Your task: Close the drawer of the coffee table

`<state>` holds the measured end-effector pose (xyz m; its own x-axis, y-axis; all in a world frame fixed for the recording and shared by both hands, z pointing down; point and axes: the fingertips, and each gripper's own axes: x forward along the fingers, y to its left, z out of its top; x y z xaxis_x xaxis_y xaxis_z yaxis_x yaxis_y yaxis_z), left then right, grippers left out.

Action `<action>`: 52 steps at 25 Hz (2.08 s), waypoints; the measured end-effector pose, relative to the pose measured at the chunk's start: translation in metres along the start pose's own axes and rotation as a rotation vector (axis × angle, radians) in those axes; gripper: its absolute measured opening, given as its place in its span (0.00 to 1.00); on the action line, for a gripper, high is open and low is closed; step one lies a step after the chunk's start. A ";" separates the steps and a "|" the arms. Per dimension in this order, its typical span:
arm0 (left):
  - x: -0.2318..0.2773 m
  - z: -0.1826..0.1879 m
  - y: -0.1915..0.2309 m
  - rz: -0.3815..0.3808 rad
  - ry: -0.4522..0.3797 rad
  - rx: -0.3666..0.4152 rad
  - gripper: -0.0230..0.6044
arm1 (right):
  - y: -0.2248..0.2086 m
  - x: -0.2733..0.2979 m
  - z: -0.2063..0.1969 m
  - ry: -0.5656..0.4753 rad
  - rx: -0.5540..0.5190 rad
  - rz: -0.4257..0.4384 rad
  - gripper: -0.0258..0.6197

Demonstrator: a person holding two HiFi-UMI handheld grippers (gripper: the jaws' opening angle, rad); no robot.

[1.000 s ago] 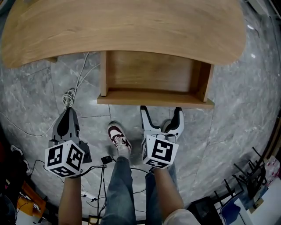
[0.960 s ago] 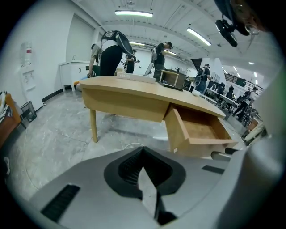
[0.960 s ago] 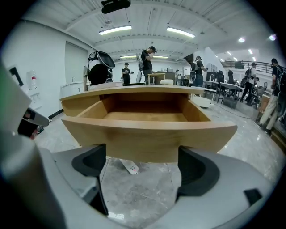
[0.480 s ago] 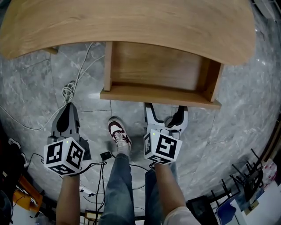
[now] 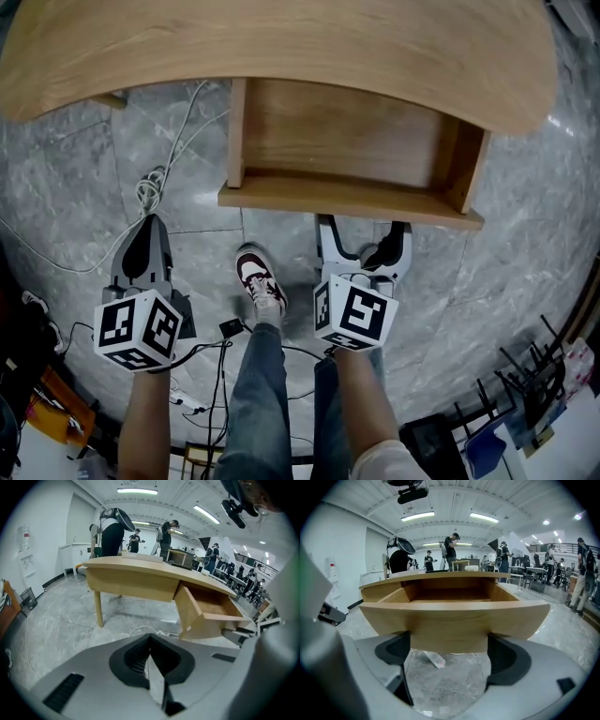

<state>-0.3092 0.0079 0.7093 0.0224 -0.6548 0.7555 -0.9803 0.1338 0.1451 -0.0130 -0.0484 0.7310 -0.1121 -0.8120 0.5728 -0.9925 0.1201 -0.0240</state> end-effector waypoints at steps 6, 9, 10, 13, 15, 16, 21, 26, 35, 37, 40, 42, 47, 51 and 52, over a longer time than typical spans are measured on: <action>-0.001 0.003 -0.003 -0.004 0.000 0.001 0.03 | -0.001 -0.004 0.015 -0.036 -0.003 0.000 0.84; -0.002 0.007 -0.005 -0.003 -0.007 -0.004 0.03 | -0.002 0.000 0.028 -0.055 -0.011 -0.005 0.84; -0.002 0.009 -0.005 -0.002 -0.010 -0.006 0.03 | -0.003 0.003 0.031 -0.057 -0.016 -0.007 0.83; -0.003 0.010 -0.005 -0.001 -0.015 -0.009 0.03 | -0.004 0.010 0.038 -0.057 -0.031 -0.010 0.83; -0.004 0.011 -0.005 0.000 -0.017 -0.013 0.03 | -0.004 0.014 0.042 -0.057 -0.039 -0.012 0.83; -0.004 0.011 -0.005 0.001 -0.018 -0.016 0.03 | -0.004 0.015 0.044 -0.058 -0.043 -0.014 0.83; -0.005 0.010 -0.005 0.004 -0.021 -0.027 0.03 | -0.005 0.021 0.050 -0.059 -0.047 -0.011 0.83; -0.004 0.008 -0.004 0.007 -0.021 -0.037 0.03 | -0.005 0.025 0.052 -0.057 -0.039 -0.005 0.83; 0.000 0.013 -0.005 0.012 -0.022 -0.055 0.03 | -0.007 0.032 0.059 -0.051 -0.037 0.002 0.83; 0.001 0.016 -0.006 0.011 -0.023 -0.053 0.03 | -0.008 0.033 0.061 -0.050 -0.036 0.004 0.83; 0.004 0.020 -0.006 0.012 -0.026 -0.060 0.03 | -0.008 0.036 0.063 -0.048 -0.037 0.004 0.83; 0.006 0.022 -0.006 0.013 -0.027 -0.068 0.03 | -0.008 0.037 0.063 -0.045 -0.037 0.004 0.83; 0.009 0.026 -0.007 0.014 -0.030 -0.080 0.03 | -0.010 0.044 0.071 -0.047 -0.036 0.004 0.83; 0.012 0.027 -0.002 0.018 -0.022 -0.090 0.03 | -0.009 0.053 0.077 -0.044 -0.034 0.002 0.83; 0.013 0.028 -0.001 0.018 -0.022 -0.091 0.03 | -0.009 0.056 0.078 -0.043 -0.033 0.001 0.83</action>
<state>-0.3133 -0.0216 0.7017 -0.0003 -0.6678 0.7444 -0.9586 0.2122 0.1900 -0.0141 -0.1392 0.6991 -0.1157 -0.8357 0.5368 -0.9903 0.1391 0.0031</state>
